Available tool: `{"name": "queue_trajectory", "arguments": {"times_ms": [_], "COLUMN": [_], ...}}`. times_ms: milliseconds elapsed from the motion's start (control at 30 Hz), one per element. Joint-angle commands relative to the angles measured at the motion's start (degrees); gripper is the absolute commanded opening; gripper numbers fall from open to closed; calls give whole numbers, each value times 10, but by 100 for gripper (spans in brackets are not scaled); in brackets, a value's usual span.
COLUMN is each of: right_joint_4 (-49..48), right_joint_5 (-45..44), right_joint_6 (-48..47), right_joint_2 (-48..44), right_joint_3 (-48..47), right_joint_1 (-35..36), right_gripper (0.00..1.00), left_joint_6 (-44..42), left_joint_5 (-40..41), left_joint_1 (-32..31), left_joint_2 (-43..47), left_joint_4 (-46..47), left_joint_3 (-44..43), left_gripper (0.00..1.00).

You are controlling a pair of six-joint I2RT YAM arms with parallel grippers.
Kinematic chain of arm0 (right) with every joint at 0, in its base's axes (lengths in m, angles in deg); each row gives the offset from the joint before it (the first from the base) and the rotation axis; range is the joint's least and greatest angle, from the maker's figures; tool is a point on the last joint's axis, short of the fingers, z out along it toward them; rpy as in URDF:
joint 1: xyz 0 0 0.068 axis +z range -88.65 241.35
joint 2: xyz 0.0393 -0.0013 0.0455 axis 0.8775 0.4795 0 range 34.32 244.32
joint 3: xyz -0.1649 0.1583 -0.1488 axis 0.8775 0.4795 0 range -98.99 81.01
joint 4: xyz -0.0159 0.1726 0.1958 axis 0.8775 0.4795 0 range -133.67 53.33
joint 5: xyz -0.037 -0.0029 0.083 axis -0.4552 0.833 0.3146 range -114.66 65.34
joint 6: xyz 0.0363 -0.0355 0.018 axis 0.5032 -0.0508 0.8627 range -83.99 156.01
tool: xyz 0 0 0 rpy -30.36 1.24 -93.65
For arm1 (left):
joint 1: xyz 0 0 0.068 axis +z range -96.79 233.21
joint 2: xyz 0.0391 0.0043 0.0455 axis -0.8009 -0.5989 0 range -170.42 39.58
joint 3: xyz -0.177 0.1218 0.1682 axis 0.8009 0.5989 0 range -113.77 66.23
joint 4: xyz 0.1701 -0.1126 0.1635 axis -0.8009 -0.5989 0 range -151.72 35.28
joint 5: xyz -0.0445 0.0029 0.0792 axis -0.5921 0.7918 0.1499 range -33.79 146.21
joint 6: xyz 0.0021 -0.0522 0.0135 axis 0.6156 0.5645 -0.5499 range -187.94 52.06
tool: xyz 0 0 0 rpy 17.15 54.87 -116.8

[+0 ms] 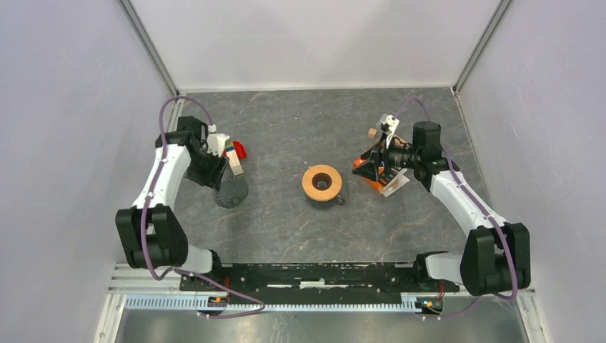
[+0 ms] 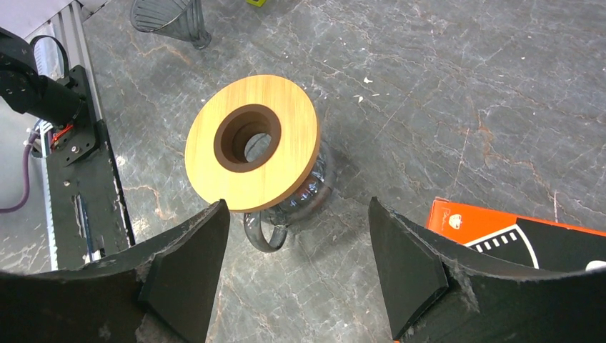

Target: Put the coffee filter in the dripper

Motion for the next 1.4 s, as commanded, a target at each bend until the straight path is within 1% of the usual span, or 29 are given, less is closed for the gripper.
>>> {"name": "queue_trajectory", "arguments": {"times_ms": [0,233,533,633,667,733,767,833,900,1033,1100,1200,1300,1367], "right_joint_4": [-16,-23,-30,-31,-31,-29,-26,-21,-17,-26,-19,-1,17,33], "right_joint_5": [17,19,19,16,16,16,16,15,6,-13,-16,-17,-24,-26], "right_joint_6": [-10,-8,-2,-2,-1,0,0,-4,-11,-13,-14,-20,-27,-33], "right_joint_2": [-11,-14,-14,-15,-14,-16,-16,-18,-27,-46,-46,-39,-36,-34], "right_joint_3": [6,15,21,21,21,19,16,11,7,5,-7,-26,-46,-65], "right_joint_1": [0,0,1,0,0,0,0,0,0,0,0,0,0,-1], "right_gripper": [78,77,76,76,76,76,76,76,75,75,75,75,75,75], "left_joint_6": [-11,-6,0,-1,-2,-5,-5,-13,-21,21,54,105,160,196], "left_joint_5": [-25,-40,-77,-80,-82,-93,-100,-128,-172,-233,-249,-271,-290,-318], "left_joint_1": [3,6,8,9,8,8,8,8,7,-8,-35,-99,-165,-197], "left_joint_2": [-33,-80,-110,-112,-111,-110,-105,-89,-69,-42,-43,-62,-100,-130], "left_joint_4": [32,50,51,51,49,28,16,-23,-83,-148,-163,-170,-164,-149], "left_joint_3": [-1,-1,4,5,3,-7,-15,-42,-74,-148,-189,-251,-316,-355], "left_gripper": [61,53,34,25,21,8,3,2,2,2,2,2,2,2]}}
